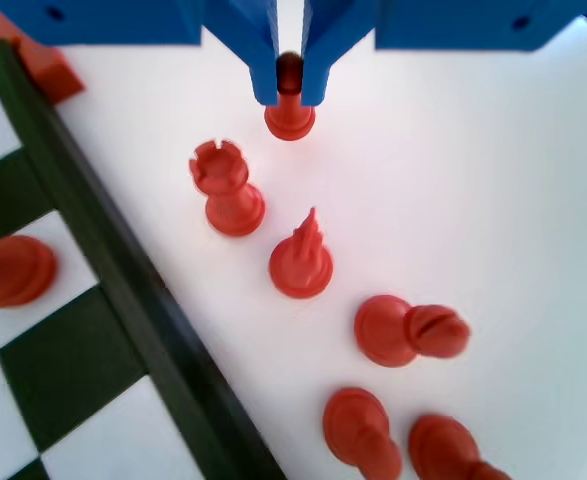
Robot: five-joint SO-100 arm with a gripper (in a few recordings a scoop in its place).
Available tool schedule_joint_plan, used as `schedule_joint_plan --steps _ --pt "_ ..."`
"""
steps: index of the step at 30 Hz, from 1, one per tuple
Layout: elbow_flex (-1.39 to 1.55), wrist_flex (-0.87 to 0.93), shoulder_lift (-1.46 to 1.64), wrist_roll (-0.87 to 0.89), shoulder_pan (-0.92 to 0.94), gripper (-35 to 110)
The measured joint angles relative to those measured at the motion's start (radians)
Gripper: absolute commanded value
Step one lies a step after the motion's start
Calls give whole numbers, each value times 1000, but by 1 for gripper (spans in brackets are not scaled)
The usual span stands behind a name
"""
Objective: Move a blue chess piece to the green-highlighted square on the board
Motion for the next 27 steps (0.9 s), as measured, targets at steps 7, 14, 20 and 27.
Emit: schedule_joint_plan --steps 7,14,20,27 --pt "43 -38 -2 -11 -6 7" --pt "60 -37 -2 -11 -6 11" --pt "60 -8 0 -11 -6 12" --pt "38 169 112 -11 -8 11"
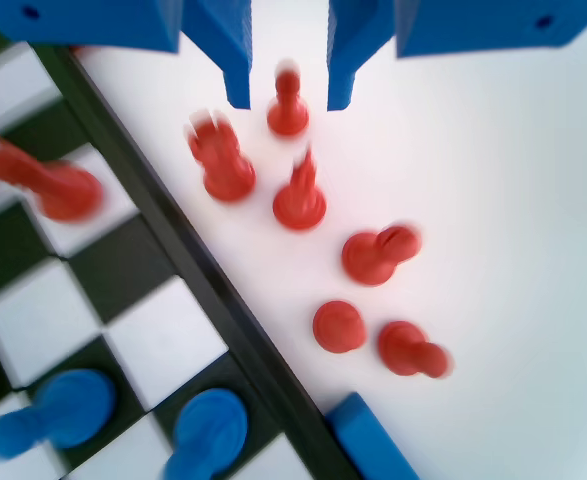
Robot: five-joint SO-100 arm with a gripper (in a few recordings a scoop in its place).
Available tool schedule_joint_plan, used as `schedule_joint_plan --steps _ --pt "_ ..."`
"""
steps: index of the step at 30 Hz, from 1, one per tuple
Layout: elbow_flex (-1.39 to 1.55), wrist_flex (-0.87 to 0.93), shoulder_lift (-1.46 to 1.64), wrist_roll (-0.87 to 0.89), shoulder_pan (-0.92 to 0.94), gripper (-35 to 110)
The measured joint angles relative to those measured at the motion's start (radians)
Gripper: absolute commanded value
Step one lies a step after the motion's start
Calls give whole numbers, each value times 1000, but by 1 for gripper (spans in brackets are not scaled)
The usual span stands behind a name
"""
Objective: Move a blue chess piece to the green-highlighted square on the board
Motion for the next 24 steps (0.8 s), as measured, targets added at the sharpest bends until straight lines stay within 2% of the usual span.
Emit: schedule_joint_plan --steps 10,15,24 --pt "-48 250 235 12 -60 10" --pt "20 262 362 55 -150 10" --pt "307 166 583 132 -328 9"
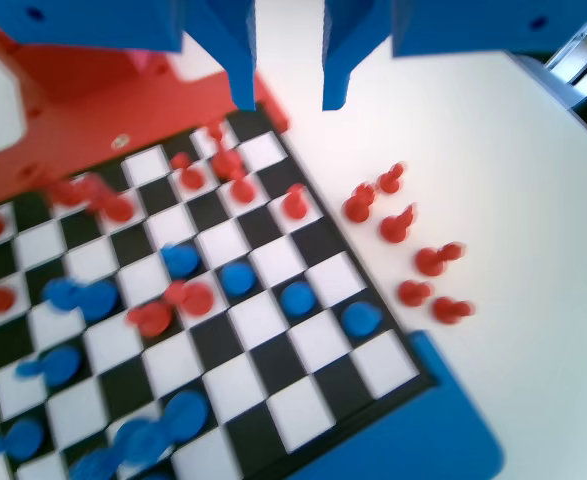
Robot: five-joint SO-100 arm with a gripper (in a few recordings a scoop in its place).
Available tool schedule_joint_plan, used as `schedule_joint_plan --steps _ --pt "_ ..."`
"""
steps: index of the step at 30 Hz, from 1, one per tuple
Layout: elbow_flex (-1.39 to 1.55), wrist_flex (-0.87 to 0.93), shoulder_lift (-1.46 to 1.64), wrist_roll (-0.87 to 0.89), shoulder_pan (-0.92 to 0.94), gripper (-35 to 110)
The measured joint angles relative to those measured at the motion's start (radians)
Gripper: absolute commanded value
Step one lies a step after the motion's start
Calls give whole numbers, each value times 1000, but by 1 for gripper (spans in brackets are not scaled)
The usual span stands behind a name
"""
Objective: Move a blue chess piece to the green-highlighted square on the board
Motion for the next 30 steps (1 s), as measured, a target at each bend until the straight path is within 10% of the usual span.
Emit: schedule_joint_plan --steps 30 --pt "51 -173 -227 264 -474 8"
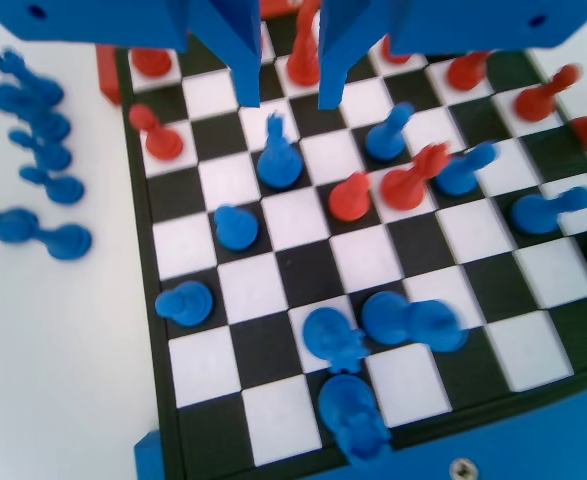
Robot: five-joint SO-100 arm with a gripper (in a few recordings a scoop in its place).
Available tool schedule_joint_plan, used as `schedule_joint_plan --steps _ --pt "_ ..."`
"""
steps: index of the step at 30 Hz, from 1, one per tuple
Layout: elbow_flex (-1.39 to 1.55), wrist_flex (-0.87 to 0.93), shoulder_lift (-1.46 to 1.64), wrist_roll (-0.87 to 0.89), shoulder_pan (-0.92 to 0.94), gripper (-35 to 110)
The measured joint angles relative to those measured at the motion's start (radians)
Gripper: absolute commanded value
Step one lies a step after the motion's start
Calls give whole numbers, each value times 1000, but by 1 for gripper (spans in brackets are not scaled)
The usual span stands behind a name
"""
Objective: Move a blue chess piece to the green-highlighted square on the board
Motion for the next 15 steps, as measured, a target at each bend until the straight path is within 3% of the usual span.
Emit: schedule_joint_plan --steps 15 --pt "-23 -87 -94 -8 -34 8"
